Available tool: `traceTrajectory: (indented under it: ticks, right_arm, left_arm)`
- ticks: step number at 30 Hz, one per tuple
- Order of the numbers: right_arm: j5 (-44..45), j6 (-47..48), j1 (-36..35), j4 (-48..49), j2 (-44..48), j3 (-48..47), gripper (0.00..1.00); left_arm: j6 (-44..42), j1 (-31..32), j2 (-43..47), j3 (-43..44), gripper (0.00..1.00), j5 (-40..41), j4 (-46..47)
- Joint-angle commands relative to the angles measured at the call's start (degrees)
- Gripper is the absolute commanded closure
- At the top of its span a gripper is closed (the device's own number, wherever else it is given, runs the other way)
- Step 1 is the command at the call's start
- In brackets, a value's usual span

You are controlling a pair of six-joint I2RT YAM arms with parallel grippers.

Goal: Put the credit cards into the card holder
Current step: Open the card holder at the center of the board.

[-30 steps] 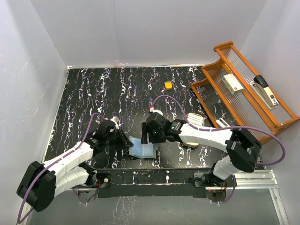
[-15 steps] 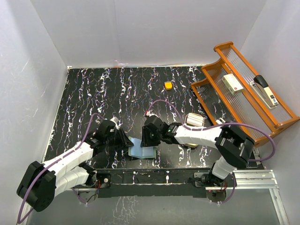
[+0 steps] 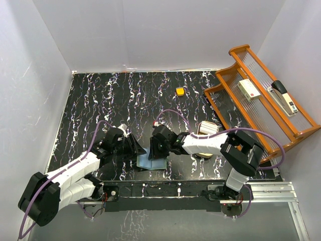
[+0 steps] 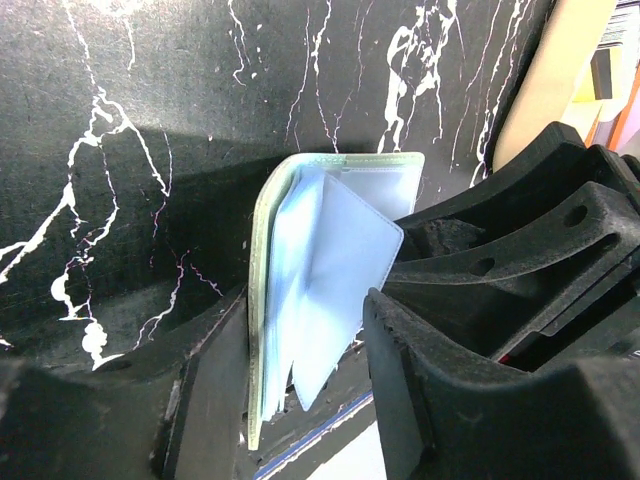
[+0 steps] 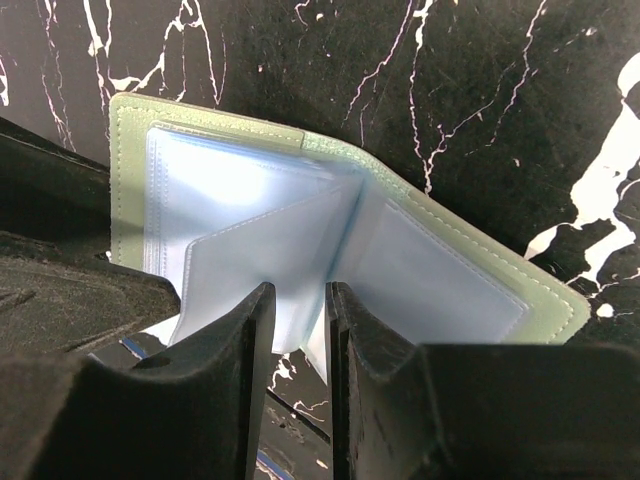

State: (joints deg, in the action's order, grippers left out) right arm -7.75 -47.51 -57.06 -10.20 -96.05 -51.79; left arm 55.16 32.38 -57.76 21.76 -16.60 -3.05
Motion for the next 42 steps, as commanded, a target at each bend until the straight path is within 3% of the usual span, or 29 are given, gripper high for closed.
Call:
traceTrajectory:
  ticks: [1, 15, 23, 31, 37, 42]
  right_arm:
    - [-0.52, -0.04, -0.34, 3.43, -0.22, -1.38, 0.76]
    - [0.16, 0.02, -0.35, 3.19, -0.38, -1.17, 0.76]
    - [2.30, 1.25, -0.36, 0.21, 1.91, -1.14, 0.76]
    - [4.85, 2.71, -0.34, -4.88, 4.73, -0.92, 0.74]
    - [11.45, 4.61, -0.34, -14.28, 7.28, -1.56, 0.74]
    - [17.49, 5.60, -0.34, -21.61, 9.61, -1.57, 0.73]
  left_arm:
    - [-0.15, -0.03, 0.04, 0.47, 0.53, -1.39, 0.93]
    - [-0.40, -0.03, 0.43, -0.75, 0.49, -1.26, 2.21]
    - [-0.89, 0.05, -0.07, -1.50, 0.70, -0.83, 3.05]
    - [-1.60, -0.01, -1.66, -1.89, 0.78, -0.87, 4.09]
    - [-2.57, -0.03, -1.32, -1.25, 1.00, -0.64, 3.34]
    - [-3.31, -0.03, -0.32, -0.65, 1.00, -0.62, 2.97]
